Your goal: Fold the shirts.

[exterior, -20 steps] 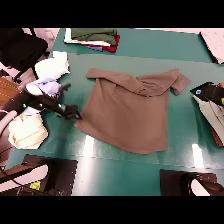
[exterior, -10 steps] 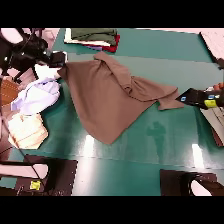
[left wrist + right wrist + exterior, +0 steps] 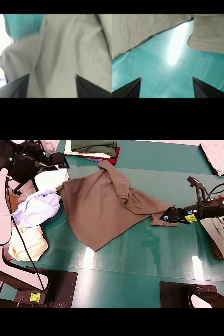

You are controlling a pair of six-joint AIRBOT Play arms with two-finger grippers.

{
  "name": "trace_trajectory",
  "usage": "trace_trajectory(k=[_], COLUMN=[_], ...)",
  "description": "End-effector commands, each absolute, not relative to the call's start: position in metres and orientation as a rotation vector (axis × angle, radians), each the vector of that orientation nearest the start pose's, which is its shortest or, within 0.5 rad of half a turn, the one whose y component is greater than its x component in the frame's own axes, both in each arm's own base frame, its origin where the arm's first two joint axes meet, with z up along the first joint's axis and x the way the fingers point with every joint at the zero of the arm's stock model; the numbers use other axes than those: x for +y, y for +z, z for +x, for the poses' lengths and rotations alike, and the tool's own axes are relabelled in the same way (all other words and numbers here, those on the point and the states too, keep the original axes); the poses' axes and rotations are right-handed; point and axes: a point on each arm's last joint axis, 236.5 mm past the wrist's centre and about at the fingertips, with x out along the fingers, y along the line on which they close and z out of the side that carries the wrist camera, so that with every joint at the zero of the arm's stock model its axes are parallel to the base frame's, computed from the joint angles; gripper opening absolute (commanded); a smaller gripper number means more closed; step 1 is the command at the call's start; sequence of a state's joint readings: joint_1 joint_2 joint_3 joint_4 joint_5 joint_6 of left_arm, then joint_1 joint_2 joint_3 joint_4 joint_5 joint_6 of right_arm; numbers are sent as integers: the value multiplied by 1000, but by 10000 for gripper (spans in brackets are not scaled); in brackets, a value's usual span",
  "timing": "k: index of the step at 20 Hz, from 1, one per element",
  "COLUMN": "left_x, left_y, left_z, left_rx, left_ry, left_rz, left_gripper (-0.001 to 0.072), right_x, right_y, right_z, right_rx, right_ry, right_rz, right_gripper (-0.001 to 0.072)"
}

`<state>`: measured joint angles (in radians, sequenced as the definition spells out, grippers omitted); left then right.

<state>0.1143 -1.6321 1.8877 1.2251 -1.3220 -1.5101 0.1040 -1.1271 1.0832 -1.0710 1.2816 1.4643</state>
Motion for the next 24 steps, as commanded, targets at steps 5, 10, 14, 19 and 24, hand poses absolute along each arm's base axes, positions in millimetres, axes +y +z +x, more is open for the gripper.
trace_trajectory(k=[5, 10, 14, 19, 24], left_x=[-38, -102, -128, -114, -132], left_y=[121, 33, -37, -56, -70], left_z=[374, 246, 196, 226, 218], left_rx=[1139, 1292, 1445, 1282, 1289], left_ry=[-168, -166, -126, -30, -41], left_rz=[-305, -754, -962, -1043, -1039], left_gripper=[579, 707, 711, 711, 710], right_x=[147, 145, 146, 146, 145], right_y=[77, 111, 110, 111, 115], right_z=[328, 342, 335, 336, 344], right_rx=[1188, 1024, 1045, 1039, 1002], right_ry=[479, 464, 474, 472, 461], right_rz=[269, 274, 269, 270, 275], right_gripper=[706, 706, 706, 704, 664])
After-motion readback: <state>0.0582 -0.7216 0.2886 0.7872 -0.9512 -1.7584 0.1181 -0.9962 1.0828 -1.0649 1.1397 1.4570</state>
